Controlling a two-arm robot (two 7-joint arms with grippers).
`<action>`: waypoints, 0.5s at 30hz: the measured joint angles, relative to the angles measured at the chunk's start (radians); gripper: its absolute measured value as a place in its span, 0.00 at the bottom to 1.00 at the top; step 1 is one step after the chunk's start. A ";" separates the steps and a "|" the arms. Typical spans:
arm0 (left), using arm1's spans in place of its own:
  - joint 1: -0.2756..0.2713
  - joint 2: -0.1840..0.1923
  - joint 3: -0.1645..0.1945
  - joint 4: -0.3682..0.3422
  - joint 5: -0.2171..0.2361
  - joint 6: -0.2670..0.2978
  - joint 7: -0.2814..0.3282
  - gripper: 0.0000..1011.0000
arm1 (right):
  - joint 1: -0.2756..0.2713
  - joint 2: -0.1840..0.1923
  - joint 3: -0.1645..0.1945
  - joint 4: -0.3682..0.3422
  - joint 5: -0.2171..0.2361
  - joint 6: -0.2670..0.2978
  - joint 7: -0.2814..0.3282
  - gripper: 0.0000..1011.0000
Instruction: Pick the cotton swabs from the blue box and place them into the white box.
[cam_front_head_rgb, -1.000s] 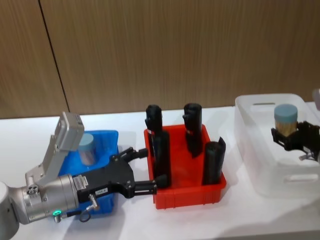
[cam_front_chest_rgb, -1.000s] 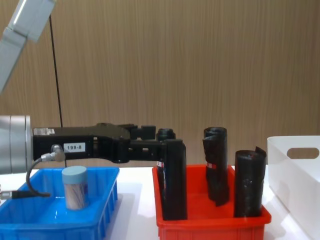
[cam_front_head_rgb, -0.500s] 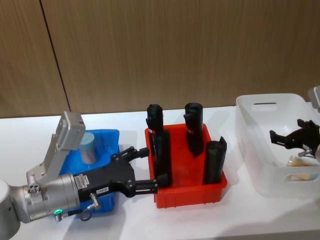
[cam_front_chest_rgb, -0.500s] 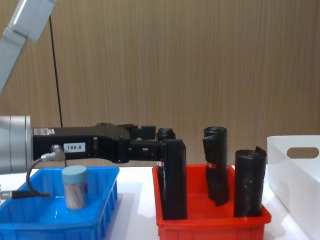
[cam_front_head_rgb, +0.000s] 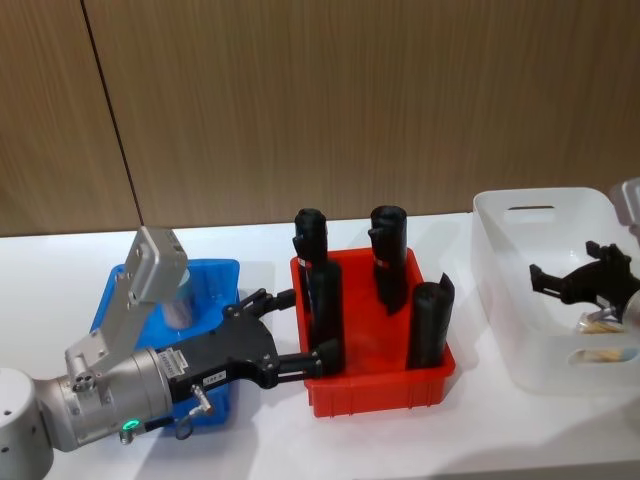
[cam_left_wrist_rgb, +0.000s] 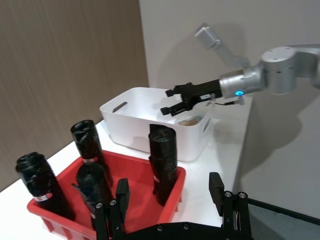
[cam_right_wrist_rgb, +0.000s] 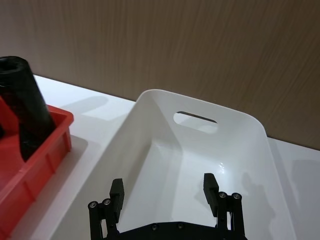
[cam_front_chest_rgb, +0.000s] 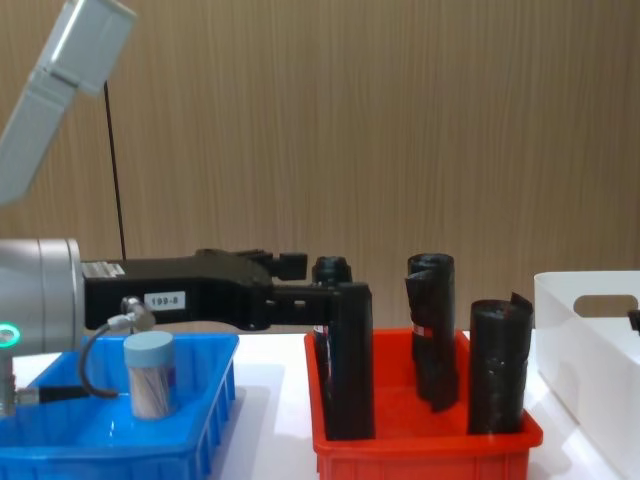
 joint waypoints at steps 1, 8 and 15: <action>0.002 -0.001 0.002 -0.002 0.003 -0.001 0.010 0.99 | -0.007 -0.001 0.000 -0.009 0.001 -0.002 -0.002 0.99; 0.015 -0.008 0.015 -0.019 0.028 -0.014 0.101 0.99 | -0.083 -0.010 -0.001 -0.104 0.018 -0.031 -0.028 0.99; 0.029 -0.016 0.029 -0.036 0.052 -0.026 0.192 0.99 | -0.151 -0.017 -0.002 -0.190 0.032 -0.056 -0.051 0.99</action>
